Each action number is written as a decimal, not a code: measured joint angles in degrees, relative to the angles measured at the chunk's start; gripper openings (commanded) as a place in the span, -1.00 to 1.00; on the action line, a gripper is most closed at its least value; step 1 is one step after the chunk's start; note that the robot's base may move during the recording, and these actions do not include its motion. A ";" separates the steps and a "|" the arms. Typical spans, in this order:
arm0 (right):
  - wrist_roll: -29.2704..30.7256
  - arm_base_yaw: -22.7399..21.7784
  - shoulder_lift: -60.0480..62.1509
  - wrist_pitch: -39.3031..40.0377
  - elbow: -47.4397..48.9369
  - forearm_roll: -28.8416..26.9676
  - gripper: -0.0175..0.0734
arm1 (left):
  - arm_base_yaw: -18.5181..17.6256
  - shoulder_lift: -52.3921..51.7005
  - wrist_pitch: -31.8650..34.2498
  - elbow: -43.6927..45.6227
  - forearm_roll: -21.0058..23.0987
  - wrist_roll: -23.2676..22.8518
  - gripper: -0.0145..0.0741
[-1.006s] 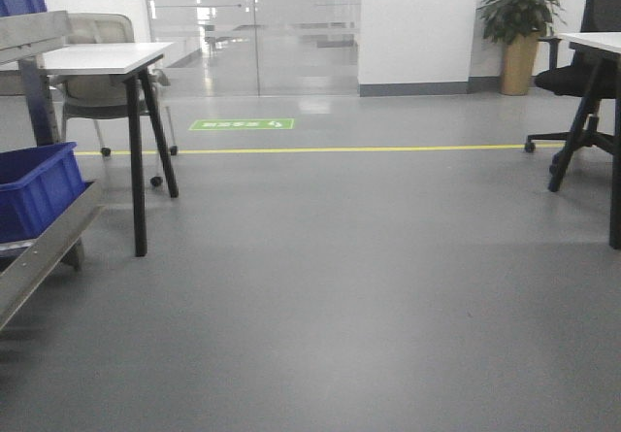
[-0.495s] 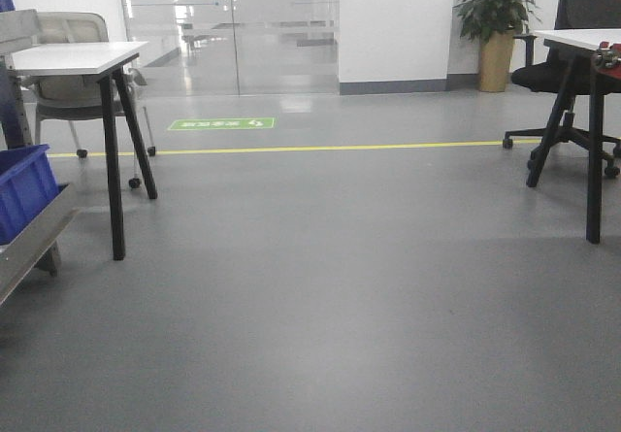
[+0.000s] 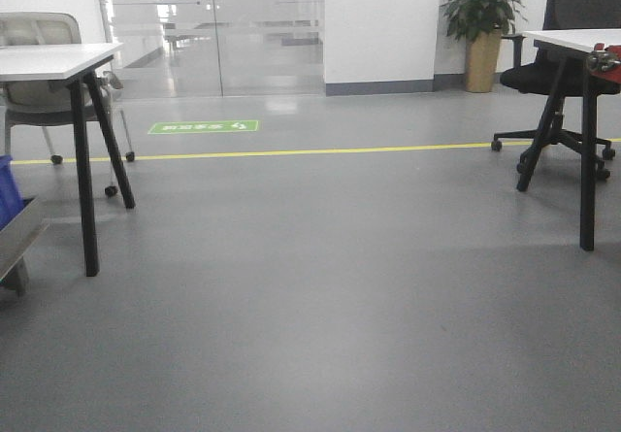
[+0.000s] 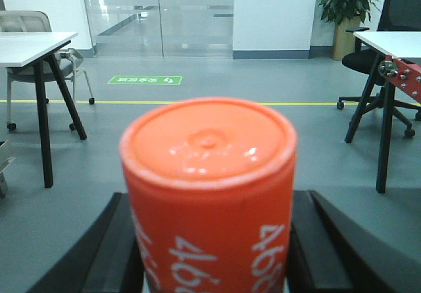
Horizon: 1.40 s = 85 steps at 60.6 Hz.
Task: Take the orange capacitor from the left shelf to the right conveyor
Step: 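Drive the base away from the shelf across the floor, holding the capacitor, then turn and drive the base up to the red-framed conveyor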
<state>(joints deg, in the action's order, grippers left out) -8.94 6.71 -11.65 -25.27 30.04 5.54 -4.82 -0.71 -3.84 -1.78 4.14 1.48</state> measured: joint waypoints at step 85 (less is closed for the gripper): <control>0.00 -0.08 0.00 -0.10 0.00 0.00 -0.40 | 0.12 0.00 0.00 0.00 0.00 0.00 -0.96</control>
<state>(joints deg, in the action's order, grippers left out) -8.94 6.62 -11.65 -25.37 30.04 5.54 -4.70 -0.71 -3.84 -1.78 4.14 1.48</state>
